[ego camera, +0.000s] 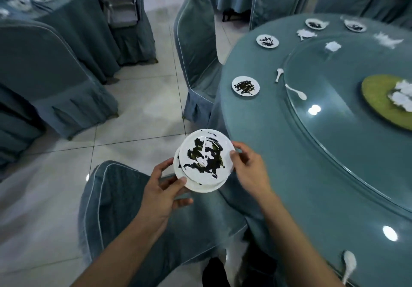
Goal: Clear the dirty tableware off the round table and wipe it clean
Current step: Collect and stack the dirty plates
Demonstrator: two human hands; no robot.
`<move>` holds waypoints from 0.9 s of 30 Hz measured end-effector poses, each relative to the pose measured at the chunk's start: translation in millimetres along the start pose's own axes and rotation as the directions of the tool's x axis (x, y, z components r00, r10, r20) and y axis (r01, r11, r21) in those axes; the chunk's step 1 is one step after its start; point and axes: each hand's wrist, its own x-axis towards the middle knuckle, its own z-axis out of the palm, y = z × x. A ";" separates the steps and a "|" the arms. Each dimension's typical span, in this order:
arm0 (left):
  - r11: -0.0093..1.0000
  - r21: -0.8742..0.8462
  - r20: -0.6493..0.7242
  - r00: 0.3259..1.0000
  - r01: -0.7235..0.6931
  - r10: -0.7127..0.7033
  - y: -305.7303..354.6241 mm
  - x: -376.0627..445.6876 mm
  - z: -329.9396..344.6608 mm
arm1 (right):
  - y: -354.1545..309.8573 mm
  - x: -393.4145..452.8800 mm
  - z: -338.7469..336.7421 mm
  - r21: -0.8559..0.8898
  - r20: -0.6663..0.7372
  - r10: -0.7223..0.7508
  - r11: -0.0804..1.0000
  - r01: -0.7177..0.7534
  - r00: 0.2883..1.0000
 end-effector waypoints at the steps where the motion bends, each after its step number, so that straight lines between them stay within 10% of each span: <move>1: 1.000 -0.012 0.004 1.000 -0.012 0.012 4.4 -5.8 -14.6 | -8.2 -10.1 14.6 0.000 0.021 -0.021 1.000 0.021 1.000; 14: 0.992 -0.019 -0.069 0.990 -0.122 0.120 56.3 -81.4 -240.6 | -117.1 -121.3 205.0 -0.051 0.083 -0.202 0.977 0.207 0.976; 20: 0.988 -0.078 -0.120 0.985 -0.131 0.121 70.8 -85.1 -295.7 | -124.8 -121.5 249.0 -0.608 0.065 -0.360 0.726 0.323 0.931; 27: 0.993 -0.057 -0.086 0.991 -0.105 0.100 99.9 -43.0 -324.6 | -130.5 -91.8 283.0 -0.771 0.042 -0.336 0.588 0.244 0.941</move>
